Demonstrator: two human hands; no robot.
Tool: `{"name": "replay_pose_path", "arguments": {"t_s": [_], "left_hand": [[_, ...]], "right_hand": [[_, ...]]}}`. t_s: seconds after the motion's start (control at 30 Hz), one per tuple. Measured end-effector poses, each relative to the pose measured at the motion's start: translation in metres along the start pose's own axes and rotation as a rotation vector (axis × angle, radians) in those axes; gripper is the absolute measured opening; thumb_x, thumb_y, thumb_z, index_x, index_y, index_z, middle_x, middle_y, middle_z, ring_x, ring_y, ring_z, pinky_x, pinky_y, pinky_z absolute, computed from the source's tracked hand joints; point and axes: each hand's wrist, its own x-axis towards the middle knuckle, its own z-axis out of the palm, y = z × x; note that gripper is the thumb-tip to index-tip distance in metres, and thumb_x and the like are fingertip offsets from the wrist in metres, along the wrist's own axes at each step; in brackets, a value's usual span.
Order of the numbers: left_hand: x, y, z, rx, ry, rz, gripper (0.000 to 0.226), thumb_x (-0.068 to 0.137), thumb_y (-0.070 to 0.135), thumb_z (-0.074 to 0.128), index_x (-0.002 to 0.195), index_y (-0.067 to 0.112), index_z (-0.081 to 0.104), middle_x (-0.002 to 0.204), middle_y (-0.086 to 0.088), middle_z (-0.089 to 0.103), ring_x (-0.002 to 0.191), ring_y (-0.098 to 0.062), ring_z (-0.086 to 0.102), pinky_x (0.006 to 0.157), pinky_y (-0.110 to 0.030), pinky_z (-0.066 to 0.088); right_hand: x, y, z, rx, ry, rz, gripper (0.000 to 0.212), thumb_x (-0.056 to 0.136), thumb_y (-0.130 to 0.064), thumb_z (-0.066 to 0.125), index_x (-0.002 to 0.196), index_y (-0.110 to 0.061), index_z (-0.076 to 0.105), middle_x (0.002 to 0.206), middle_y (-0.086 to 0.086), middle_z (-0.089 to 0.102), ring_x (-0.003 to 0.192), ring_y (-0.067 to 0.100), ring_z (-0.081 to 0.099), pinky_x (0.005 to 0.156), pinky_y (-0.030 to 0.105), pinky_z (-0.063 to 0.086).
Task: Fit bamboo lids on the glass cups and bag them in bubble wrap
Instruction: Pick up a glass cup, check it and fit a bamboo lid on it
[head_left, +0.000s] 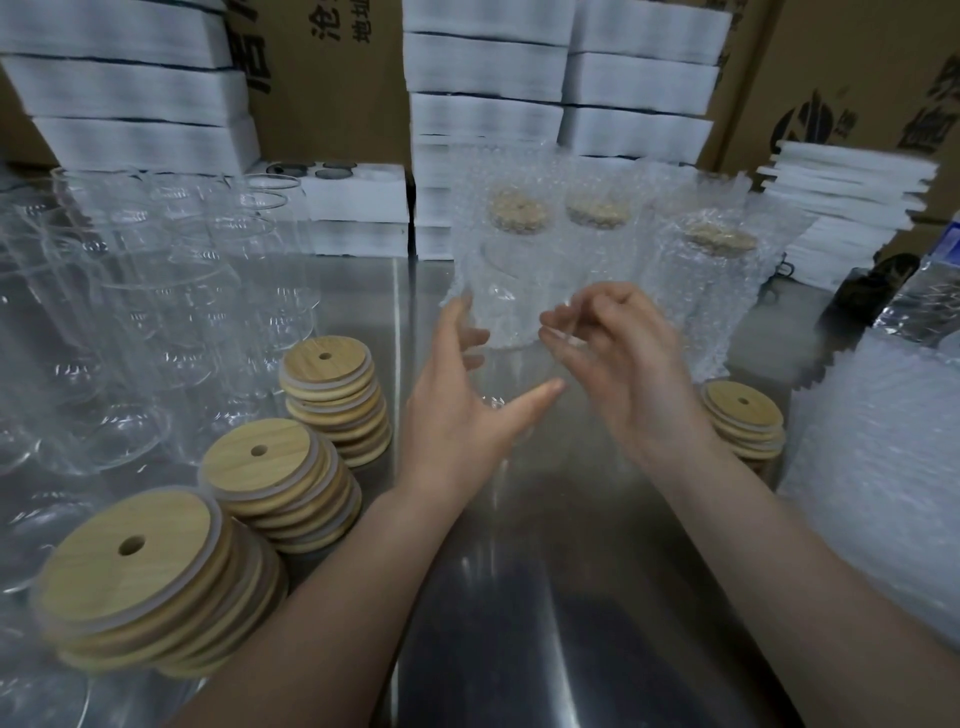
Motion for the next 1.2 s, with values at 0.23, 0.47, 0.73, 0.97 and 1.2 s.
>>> {"name": "replay_pose_path", "arguments": {"t_s": [0.23,0.47,0.73,0.97,1.2], "left_hand": [[0.009,0.008,-0.002,-0.698,0.079,-0.380,0.071,0.077,0.064,0.063,0.125,0.015,0.047,0.100,-0.011,0.068,0.078,-0.027,0.072,0.058,-0.039,0.059],[0.012,0.009,-0.011,-0.994,-0.115,-0.520,0.068,0.077,0.071,0.044,0.129,0.028,0.053,0.111,-0.015,0.072,0.101,-0.034,0.070,0.074,-0.044,0.059],[0.010,0.007,-0.012,-1.101,-0.425,-0.495,0.063,0.073,0.051,0.077,0.122,0.017,0.058,0.127,-0.016,0.063,0.122,-0.040,0.057,0.105,-0.050,0.044],[0.009,0.006,-0.009,-1.132,-0.523,-0.410,0.088,0.074,0.047,0.077,0.142,0.005,0.040,0.147,-0.032,0.038,0.138,-0.041,0.039,0.113,-0.051,0.035],[0.012,-0.002,-0.012,-1.020,-0.491,-0.438,0.060,0.093,0.061,0.042,0.129,0.019,0.063,0.135,-0.021,0.057,0.129,-0.033,0.053,0.107,-0.040,0.044]], "right_hand": [[-0.013,0.009,0.007,-0.567,-0.227,-0.181,0.031,0.080,-0.015,0.066,0.109,-0.020,0.058,0.120,0.003,0.061,0.119,0.017,0.058,0.103,0.036,0.047],[-0.015,0.017,0.004,-0.979,-0.437,-0.287,0.094,0.071,-0.029,0.088,0.144,-0.038,0.029,0.159,-0.013,0.024,0.145,-0.005,0.021,0.115,0.015,0.023],[-0.017,0.018,0.007,-1.002,-0.279,-0.477,0.078,0.075,-0.037,0.079,0.140,-0.031,0.037,0.154,0.003,0.038,0.144,0.014,0.035,0.110,0.045,0.042],[-0.022,0.014,0.017,-0.800,-0.135,-0.412,0.050,0.078,-0.044,0.070,0.124,-0.039,0.051,0.142,0.000,0.053,0.122,0.020,0.060,0.102,0.022,0.047],[-0.015,0.002,0.011,-0.537,-0.223,-0.219,0.029,0.087,-0.040,0.056,0.115,-0.041,0.063,0.111,-0.014,0.072,0.129,0.031,0.055,0.111,0.045,0.042]]}}
